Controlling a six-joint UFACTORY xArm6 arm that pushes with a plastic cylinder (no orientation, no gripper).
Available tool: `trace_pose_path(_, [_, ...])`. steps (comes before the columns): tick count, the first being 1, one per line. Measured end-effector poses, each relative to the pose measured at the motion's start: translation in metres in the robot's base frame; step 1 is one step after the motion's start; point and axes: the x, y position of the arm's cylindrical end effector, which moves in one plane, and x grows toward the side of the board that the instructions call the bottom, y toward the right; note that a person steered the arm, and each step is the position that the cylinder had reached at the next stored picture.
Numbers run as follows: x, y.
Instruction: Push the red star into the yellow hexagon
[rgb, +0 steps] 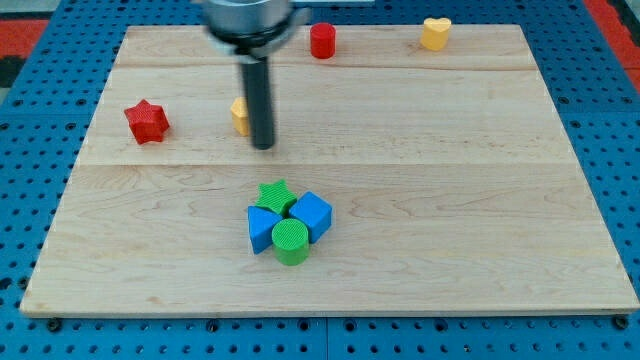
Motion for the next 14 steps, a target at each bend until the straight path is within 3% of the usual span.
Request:
trace_pose_path(1, [-0.039,-0.020])
trace_pose_path(2, [-0.083,0.028])
trace_pose_path(4, [-0.023,0.081])
trace_pose_path(5, [-0.047,0.115])
trace_pose_path(6, [-0.077,0.078])
trace_pose_path(7, [-0.049,0.069])
trace_pose_path(8, [-0.082,0.051])
trace_pose_path(9, [-0.112,0.133])
trace_pose_path(10, [-0.095,0.135])
trace_pose_path(11, [-0.031,0.064])
trace_pose_path(12, [-0.005,-0.063])
trace_pose_path(13, [0.019,-0.143])
trace_pose_path(14, [-0.040,-0.135])
